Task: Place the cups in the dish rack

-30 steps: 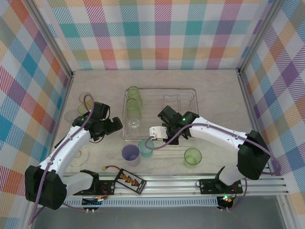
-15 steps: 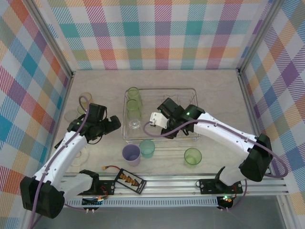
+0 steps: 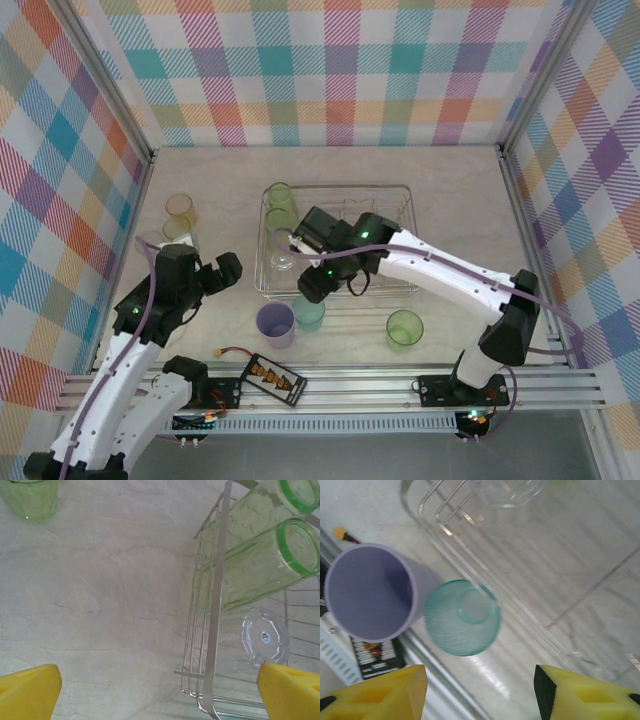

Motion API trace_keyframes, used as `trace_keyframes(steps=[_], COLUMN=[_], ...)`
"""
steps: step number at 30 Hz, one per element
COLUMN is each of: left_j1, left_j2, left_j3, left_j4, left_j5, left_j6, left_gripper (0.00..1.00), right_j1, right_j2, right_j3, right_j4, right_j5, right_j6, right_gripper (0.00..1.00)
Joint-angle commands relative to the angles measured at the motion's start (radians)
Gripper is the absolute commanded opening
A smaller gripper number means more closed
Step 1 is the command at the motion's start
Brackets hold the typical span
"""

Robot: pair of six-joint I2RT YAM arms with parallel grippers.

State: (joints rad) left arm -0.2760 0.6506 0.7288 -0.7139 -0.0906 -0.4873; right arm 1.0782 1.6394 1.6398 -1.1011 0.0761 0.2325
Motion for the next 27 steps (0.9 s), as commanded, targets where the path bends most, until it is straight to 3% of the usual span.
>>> trace_keyframes(steps=[1, 12, 22, 27], left_j1=[0.011, 0.011, 0.011, 0.011], left_j2=[-0.052, -0.081, -0.135, -0.131], left_j3=[-0.030, -0.021, -0.032, -0.044], left_j4=[0.008, -0.057, -0.054, -0.044], left_j5=[-0.008, -0.072, -0.069, -0.064], left_j6=[0.025, -0.020, -0.032, -0.041], left_gripper=[1.00, 1.00, 1.00, 1.00], right_j1=[0.043, 0.121, 0.137, 0.151], right_j2=[0.071, 0.306, 0.430, 0.437], right_j3=[0.034, 0.186, 0.316, 0.353], right_j4=[-0.012, -0.067, -0.189, -0.245], right_j5=[-0.062, -0.047, 0.014, 0.045], right_j6=[0.155, 0.197, 0.180, 0.191], right_gripper=[0.58, 0.51, 0.27, 0.09])
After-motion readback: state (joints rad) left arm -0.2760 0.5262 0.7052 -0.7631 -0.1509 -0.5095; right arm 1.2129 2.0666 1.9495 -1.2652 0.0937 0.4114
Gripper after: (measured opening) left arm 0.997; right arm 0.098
